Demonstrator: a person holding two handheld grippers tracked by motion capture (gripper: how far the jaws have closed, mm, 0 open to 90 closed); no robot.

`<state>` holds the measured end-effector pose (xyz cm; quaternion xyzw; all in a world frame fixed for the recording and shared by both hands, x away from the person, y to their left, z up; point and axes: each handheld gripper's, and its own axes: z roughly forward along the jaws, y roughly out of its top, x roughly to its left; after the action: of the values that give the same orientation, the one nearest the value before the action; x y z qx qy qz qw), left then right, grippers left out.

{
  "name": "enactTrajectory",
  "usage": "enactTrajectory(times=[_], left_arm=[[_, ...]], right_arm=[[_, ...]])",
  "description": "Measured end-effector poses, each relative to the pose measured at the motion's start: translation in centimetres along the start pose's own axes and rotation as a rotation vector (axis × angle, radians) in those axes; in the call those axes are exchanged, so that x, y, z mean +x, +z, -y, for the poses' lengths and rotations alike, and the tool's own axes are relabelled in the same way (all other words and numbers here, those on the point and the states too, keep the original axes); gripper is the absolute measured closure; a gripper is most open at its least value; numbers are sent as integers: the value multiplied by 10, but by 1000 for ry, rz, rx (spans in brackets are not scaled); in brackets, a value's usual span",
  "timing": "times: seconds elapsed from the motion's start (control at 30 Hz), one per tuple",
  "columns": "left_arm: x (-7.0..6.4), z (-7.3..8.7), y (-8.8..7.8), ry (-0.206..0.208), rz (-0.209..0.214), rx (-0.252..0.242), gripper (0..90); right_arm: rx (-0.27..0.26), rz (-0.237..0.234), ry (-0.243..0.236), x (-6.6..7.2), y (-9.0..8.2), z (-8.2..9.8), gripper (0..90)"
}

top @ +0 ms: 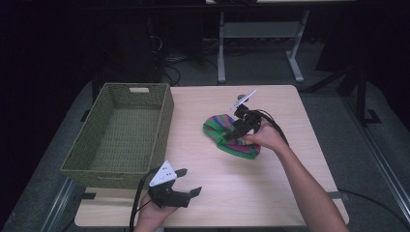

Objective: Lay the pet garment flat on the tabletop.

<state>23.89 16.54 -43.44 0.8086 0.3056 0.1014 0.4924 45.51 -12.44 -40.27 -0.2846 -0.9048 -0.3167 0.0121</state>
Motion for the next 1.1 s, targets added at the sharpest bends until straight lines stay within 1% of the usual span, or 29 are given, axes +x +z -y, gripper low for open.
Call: enactTrajectory(times=[0.1,0.13,0.17,0.27,0.3,0.33,0.4,0.47,0.5,0.57,0.63,0.67,0.7,0.87,0.97,1.0,1.03,1.07,1.1], left_arm=[[0,0,0,-2,2,0,187],[0,0,0,-2,2,0,187],[0,0,0,2,2,4,187],[0,0,1,6,3,3,187],[0,0,1,6,3,3,187],[0,0,1,5,4,5,187],[0,0,1,-1,6,4,187],[0,0,1,-7,14,6,187],[0,0,1,-17,24,-5,187],[-1,-1,0,-18,28,-13,187],[-1,-1,0,-11,28,-8,187],[-2,0,1,-13,27,-7,187],[-1,0,2,-8,25,4,187],[-1,0,1,-11,27,-3,187],[-2,0,1,-10,30,-9,187],[-2,0,1,-8,29,-8,187],[-2,0,1,-7,29,-4,188],[-3,0,2,-4,29,-3,188],[-3,0,2,-7,30,-4,188]], right_arm=[[16,23,7,-2,8,0,178],[16,23,7,-2,8,0,178],[29,39,10,-4,13,0,179],[45,71,22,-8,18,0,183],[45,71,22,-8,18,0,183],[51,82,40,-11,21,1,185],[51,76,51,-13,25,2,197],[60,82,59,-15,29,3,199],[65,88,67,-17,31,4,201],[72,103,79,-18,35,5,214],[74,108,80,-18,36,6,216],[101,132,76,-18,41,7,228],[111,141,72,-18,42,7,232],[117,157,87,-19,45,9,254],[137,191,62,-16,47,8,275],[141,198,62,-15,48,7,275],[141,206,61,-14,48,7,280],[135,226,57,-13,49,9,311],[124,233,54,-12,49,10,323]])
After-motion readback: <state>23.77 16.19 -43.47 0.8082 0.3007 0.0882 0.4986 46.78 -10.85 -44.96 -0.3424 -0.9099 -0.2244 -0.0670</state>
